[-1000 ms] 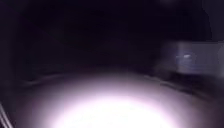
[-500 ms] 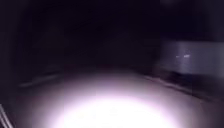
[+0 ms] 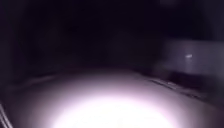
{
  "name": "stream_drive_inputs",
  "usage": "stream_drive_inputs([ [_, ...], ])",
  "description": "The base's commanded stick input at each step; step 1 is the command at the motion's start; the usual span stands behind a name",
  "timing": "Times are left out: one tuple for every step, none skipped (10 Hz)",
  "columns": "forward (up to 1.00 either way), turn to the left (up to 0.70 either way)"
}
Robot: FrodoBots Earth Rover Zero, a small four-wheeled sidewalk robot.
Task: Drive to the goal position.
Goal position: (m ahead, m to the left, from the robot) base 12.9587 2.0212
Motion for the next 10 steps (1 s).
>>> stream_drive_inputs([
  [1.0, 0.0],
  [1.0, 0.0],
  [1.0, 0.0],
  [1.0, 0.0],
  [1.0, 0.0],
  [1.0, 0.0],
  [1.0, 0.0],
  [1.0, 0.0],
  [1.0, 0.0],
  [1.0, 0.0],
])
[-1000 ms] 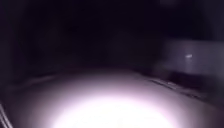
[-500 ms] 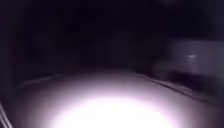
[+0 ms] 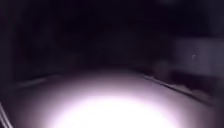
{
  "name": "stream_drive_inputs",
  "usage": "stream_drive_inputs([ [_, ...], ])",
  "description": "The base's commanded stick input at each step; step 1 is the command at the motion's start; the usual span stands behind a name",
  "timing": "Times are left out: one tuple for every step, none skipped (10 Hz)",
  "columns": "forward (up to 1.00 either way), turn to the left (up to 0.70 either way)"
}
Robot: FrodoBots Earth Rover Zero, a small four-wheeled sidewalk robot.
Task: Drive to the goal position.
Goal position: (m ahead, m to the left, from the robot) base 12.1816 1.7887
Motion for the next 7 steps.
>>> stream_drive_inputs([
  [1.0, 0.0],
  [1.0, 0.0],
  [1.0, 0.0],
  [1.0, 0.0],
  [1.0, 0.0],
  [1.0, 0.0],
  [1.0, 0.0],
])
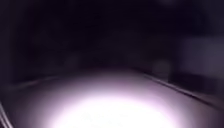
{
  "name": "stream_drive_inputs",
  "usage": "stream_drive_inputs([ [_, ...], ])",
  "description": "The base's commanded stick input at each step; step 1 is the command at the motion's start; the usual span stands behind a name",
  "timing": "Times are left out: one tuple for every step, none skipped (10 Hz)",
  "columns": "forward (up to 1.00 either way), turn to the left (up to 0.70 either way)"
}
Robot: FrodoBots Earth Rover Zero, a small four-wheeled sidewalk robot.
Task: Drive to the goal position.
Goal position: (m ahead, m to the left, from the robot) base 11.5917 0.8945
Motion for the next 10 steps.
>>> stream_drive_inputs([
  [1.0, 0.0],
  [1.0, 0.0],
  [1.0, 0.0],
  [1.0, 0.0],
  [1.0, 0.0],
  [1.0, 0.0],
  [1.0, 0.0],
  [1.0, 0.0],
  [1.0, 0.0],
  [1.0, 0.0],
])
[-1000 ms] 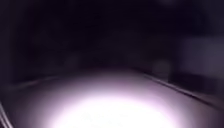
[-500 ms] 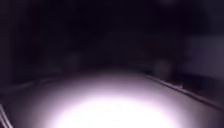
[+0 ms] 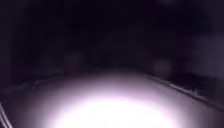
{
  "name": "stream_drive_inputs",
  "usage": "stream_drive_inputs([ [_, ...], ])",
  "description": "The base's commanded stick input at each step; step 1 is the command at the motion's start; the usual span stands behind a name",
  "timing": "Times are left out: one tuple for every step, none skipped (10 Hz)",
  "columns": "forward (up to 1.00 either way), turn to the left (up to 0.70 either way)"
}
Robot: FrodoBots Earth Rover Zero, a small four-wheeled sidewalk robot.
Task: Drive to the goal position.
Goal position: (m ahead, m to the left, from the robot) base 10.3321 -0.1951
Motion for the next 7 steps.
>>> stream_drive_inputs([
  [1.0, 0.0],
  [1.0, 0.0],
  [1.0, 0.0],
  [1.0, 0.0],
  [1.0, 0.0],
  [1.0, 0.0],
  [1.0, 0.0],
])
